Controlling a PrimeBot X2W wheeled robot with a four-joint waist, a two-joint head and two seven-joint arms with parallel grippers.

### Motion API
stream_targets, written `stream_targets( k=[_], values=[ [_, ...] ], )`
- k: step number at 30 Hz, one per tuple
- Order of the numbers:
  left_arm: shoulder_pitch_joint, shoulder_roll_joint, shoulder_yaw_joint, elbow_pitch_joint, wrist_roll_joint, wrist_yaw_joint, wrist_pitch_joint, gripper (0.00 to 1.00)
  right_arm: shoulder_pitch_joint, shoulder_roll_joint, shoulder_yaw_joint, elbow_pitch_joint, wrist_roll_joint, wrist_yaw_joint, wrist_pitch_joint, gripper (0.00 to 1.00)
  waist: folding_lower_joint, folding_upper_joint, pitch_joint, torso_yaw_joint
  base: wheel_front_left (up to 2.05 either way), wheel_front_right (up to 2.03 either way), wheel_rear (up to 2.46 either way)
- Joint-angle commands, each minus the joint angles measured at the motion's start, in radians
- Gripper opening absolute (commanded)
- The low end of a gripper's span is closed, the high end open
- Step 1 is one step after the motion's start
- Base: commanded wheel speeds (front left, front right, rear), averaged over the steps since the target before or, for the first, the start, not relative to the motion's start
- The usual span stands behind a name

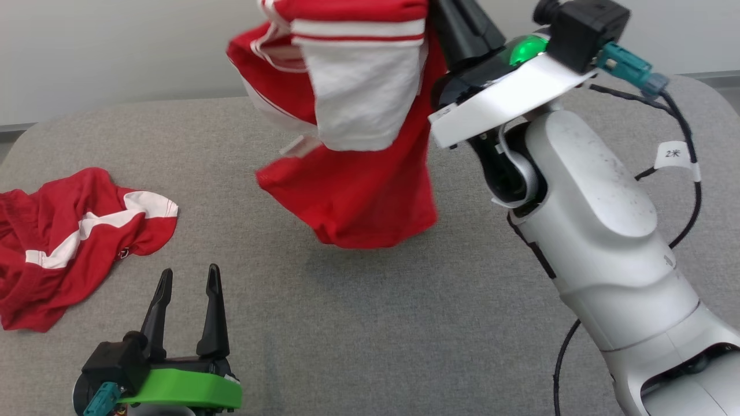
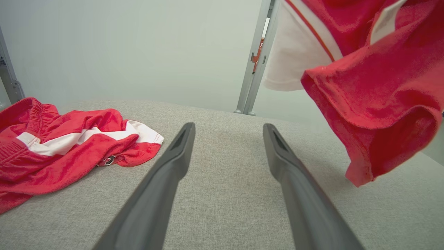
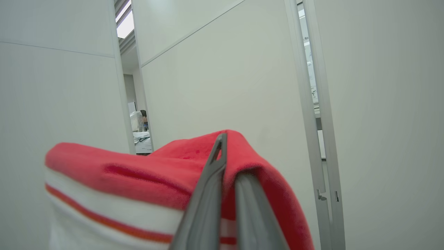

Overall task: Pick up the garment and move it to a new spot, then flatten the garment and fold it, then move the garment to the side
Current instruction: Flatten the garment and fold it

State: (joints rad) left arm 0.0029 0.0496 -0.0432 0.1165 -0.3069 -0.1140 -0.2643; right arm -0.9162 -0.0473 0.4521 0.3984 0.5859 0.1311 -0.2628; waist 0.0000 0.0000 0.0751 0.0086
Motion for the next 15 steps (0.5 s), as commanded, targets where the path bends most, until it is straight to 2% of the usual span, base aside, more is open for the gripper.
stream_targets(
  k=[1,10,15],
  values=[
    [0.007,0.002,0.002,-0.003,0.001,0.0,0.0,1.0,0.038,-0.006,-0.035,0.002,-0.015,-0.001,-0.002,0.0,0.0,0.0,0.001,-0.001,0.0,0.0,0.0],
    [-0.02,0.002,0.003,-0.006,0.001,-0.005,0.0,1.0,0.232,-0.004,-0.287,0.164,-0.071,0.0,-0.003,0.0,0.0,0.0,0.037,-0.014,0.0,0.0,0.0],
    [-0.035,0.002,-0.008,-0.003,-0.001,-0.007,0.0,1.0,0.3,-0.004,-0.392,0.261,-0.094,0.0,-0.003,0.0,0.0,0.0,0.055,-0.016,0.0,0.0,0.0]
  ],
)
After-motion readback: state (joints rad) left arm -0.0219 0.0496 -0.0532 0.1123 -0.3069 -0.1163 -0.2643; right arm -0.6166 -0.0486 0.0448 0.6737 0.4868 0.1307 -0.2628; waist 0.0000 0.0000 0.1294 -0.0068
